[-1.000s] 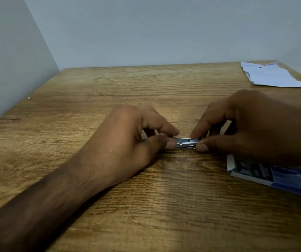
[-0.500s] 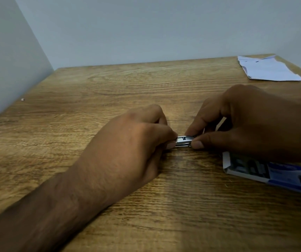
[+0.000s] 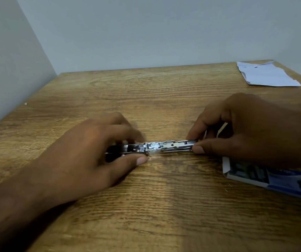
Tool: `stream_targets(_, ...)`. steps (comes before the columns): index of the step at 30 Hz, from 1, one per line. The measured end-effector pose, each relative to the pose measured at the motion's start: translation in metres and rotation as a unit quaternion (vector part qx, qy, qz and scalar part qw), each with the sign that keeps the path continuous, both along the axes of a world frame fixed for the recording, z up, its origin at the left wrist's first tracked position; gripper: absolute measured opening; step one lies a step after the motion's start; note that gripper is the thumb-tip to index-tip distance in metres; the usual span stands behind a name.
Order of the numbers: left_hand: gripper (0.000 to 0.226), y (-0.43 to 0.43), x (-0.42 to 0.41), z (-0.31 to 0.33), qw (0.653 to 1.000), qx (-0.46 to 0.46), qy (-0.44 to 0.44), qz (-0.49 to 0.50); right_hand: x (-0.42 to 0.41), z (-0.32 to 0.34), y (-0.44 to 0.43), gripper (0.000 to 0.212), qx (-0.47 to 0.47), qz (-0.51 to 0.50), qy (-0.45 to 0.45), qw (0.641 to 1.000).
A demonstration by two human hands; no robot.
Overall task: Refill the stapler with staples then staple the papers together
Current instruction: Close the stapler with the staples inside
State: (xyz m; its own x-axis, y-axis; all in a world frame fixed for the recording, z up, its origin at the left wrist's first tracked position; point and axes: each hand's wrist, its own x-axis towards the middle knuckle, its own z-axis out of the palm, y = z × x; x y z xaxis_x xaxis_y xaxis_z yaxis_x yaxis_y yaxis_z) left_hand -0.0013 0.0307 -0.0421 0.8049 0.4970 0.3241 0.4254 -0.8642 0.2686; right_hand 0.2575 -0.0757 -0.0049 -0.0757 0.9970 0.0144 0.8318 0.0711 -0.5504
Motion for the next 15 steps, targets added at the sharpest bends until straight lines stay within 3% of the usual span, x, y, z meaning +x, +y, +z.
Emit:
stream_targets(8,0.008,0.010,-0.021,-0.004,0.986,-0.122,-0.111,0.015,0.005,-0.002,0.005,0.024,0.013,-0.013,0.005,1.000)
stream_targets(11,0.008,0.008,-0.011,-0.001,0.948,-0.247,-0.199,0.009,0.008,-0.003,0.007,0.020,0.044,-0.017,0.058,0.997)
stream_targets(15,0.006,0.010,0.009,0.003,0.913,-0.325,-0.247,0.006,0.007,-0.005,0.012,0.014,0.081,-0.026,0.185,0.979)
